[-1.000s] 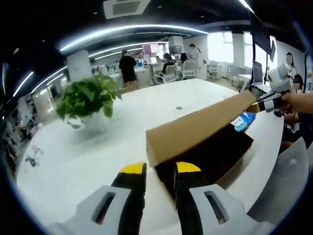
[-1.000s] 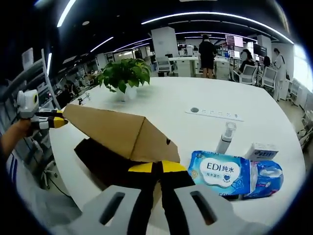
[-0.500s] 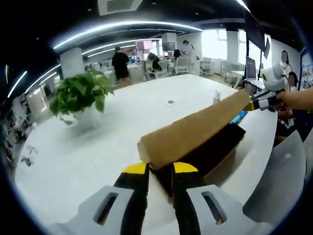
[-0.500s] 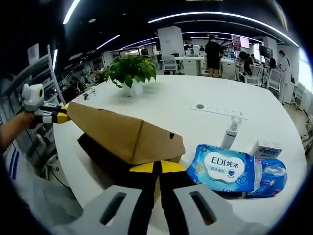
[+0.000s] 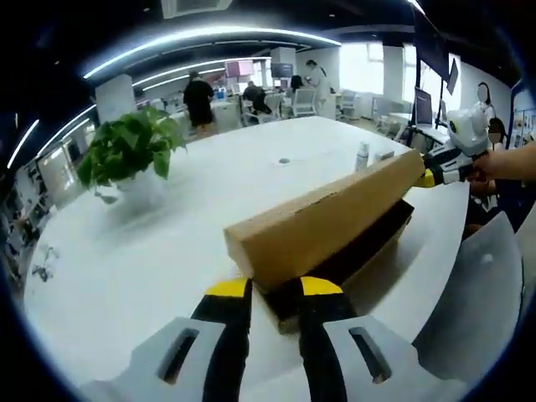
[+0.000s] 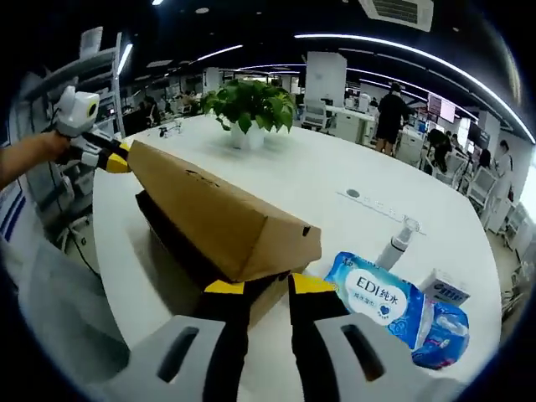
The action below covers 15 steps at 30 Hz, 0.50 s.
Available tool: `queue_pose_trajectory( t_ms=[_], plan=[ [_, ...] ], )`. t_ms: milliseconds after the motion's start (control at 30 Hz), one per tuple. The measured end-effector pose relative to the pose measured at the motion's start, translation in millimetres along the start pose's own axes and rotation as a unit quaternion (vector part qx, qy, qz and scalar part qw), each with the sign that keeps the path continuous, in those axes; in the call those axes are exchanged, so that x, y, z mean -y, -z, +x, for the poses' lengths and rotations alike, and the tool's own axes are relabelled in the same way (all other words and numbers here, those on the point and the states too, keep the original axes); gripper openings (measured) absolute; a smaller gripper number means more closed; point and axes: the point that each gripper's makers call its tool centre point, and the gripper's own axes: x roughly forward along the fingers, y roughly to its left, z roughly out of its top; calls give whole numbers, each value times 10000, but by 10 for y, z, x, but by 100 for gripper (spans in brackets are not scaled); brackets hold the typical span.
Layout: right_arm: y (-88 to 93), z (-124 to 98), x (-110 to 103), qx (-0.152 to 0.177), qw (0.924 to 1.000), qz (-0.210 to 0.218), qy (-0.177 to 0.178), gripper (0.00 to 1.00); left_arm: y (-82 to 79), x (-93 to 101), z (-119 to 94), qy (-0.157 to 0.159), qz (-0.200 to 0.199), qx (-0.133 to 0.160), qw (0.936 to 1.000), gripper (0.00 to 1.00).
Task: Operate the shoe box by opening the lid, removing the specified soft item, and placing it in the target area until the item is outside and the box remains undamaged.
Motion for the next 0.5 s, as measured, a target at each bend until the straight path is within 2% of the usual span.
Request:
queue_pose_trajectory(
  t_ms=[133, 400, 500],
  plan=[
    [-5, -2, -57, 66, 9997, -242, -78, 21, 54, 8, 17, 30, -28, -60, 10000, 19],
    [1, 0, -148, 137, 9989, -333, -307, 25, 151, 54, 44, 104, -73, -155, 9998, 21],
    [41, 12, -164, 82, 9991, -239, -343, 28, 191, 91, 64, 164, -69, -201, 9996, 21]
  ],
)
